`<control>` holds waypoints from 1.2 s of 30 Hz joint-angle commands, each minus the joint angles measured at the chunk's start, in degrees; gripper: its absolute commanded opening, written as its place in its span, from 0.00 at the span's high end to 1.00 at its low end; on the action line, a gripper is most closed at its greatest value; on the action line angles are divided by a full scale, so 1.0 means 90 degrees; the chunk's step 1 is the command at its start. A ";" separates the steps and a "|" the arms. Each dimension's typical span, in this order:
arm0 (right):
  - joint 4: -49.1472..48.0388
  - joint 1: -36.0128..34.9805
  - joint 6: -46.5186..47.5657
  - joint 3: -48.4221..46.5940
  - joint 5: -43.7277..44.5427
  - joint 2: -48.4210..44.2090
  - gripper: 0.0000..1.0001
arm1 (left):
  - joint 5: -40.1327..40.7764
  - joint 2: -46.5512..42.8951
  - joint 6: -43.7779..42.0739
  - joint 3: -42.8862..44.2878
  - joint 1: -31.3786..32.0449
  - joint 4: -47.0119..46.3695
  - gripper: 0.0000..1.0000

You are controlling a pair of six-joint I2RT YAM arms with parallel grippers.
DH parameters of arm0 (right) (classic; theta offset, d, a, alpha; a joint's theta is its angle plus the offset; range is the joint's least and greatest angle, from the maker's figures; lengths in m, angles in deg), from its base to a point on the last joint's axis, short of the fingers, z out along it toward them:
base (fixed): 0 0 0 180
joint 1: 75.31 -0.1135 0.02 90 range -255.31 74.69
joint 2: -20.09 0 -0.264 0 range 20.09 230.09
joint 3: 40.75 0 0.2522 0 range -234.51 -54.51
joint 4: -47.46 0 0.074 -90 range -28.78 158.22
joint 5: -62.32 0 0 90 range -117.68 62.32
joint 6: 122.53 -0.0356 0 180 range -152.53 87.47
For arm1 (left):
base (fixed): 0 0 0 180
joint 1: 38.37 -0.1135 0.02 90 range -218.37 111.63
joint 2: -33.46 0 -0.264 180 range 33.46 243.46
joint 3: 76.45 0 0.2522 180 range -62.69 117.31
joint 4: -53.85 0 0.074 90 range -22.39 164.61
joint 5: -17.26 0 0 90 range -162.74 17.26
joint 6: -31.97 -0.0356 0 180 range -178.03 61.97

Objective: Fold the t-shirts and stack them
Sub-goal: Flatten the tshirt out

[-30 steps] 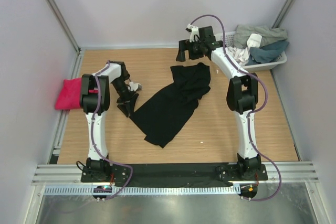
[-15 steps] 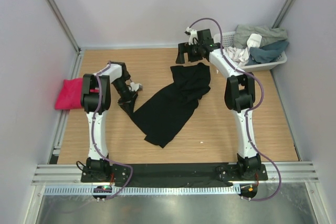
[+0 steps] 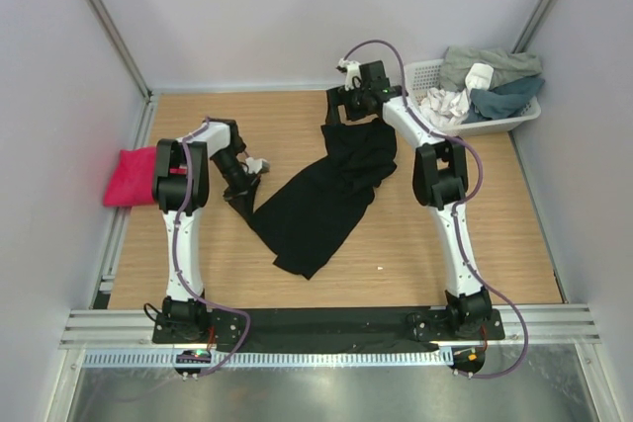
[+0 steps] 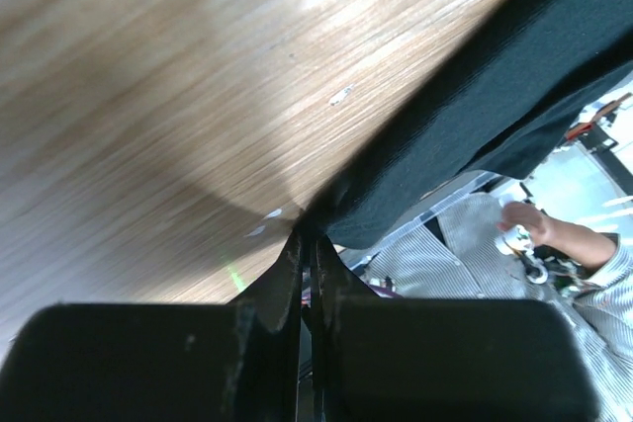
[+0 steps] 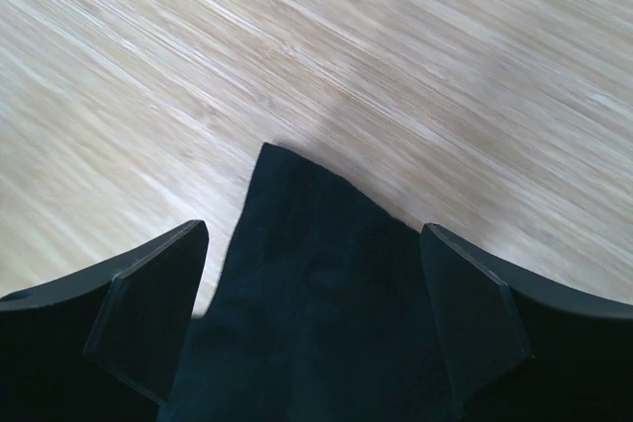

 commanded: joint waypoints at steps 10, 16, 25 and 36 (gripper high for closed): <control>-0.0436 -0.0588 0.1266 -0.0827 0.1350 0.0759 0.11 | -0.0293 -0.0123 0.0298 -0.0266 0.0093 -0.0384 1.00; -0.0485 -0.0656 0.1412 -0.0817 0.1585 0.0857 0.15 | -0.0352 -0.0084 0.0357 -0.0247 0.0103 -0.0423 1.00; -0.0310 -0.0695 0.1725 -0.0505 0.1663 0.0857 0.31 | -0.0420 -0.0035 0.0396 -0.0217 0.0113 -0.0442 1.00; -0.0319 -0.0705 0.1745 -0.0563 0.1439 0.1032 0.49 | -0.0479 -0.0025 0.0455 -0.0247 0.0122 -0.0491 0.99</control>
